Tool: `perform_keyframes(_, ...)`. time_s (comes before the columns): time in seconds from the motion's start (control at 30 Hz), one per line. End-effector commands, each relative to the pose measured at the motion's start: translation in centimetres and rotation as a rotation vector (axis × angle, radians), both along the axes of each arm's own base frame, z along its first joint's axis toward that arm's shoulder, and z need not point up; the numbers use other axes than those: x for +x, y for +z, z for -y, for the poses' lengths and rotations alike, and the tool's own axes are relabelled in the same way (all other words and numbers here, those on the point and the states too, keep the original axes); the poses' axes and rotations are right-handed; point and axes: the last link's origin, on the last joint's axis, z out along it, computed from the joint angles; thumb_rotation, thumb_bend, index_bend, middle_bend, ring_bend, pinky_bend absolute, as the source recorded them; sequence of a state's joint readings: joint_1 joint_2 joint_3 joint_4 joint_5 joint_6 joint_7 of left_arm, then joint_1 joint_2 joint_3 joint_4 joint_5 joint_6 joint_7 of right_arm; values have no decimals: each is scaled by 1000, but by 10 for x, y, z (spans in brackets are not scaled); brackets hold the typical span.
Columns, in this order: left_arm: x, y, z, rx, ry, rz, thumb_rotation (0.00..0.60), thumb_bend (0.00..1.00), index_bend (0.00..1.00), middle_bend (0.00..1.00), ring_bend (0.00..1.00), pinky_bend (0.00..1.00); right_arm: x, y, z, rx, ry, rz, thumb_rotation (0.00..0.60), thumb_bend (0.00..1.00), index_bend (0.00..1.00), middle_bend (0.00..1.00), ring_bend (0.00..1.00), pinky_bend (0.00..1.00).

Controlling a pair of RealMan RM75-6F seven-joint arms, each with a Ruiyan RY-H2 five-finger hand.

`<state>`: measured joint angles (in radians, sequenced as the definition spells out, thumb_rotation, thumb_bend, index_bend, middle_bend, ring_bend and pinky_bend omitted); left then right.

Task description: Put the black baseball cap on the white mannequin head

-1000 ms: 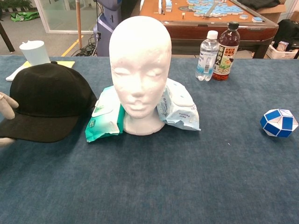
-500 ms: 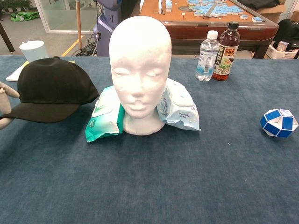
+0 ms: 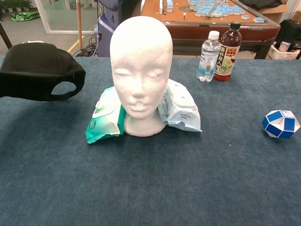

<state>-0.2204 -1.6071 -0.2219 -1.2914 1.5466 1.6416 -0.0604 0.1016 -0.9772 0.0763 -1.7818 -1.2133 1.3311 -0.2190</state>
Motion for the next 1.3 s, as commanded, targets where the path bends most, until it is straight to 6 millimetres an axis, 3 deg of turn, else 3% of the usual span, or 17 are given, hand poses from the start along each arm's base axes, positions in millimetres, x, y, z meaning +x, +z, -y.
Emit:
perform_keyframes(0.03, 3, 17, -10, 51, -21, -23, 600, 567, 760, 352, 226, 419, 0, 0, 0, 1, -2, -1, 600, 0, 69, 213, 127, 311)
perform_keyframes(0.3, 15, 44, -30, 127, -71, -46, 600, 559, 817, 387, 243, 439, -1, -2, 1, 5, -7, -6, 600, 0, 69, 213, 127, 311)
perform_keyframes(0.6, 31, 58, -43, 189, -147, -80, 600, 528, 846, 421, 261, 455, -1, -1, 1, -2, -7, -5, 600, 0, 69, 213, 127, 311)
perform_keyframes(0.97, 76, 61, -71, 192, -323, -188, 600, 490, 867, 444, 275, 466, -1, -1, 2, -2, -9, -7, 600, 0, 69, 213, 127, 311)
perform_keyframes(1.3, 128, 50, -99, 208, -449, -190, 600, 490, 869, 477, 297, 472, -1, 0, 2, -3, -10, -7, 600, 0, 69, 213, 127, 311)
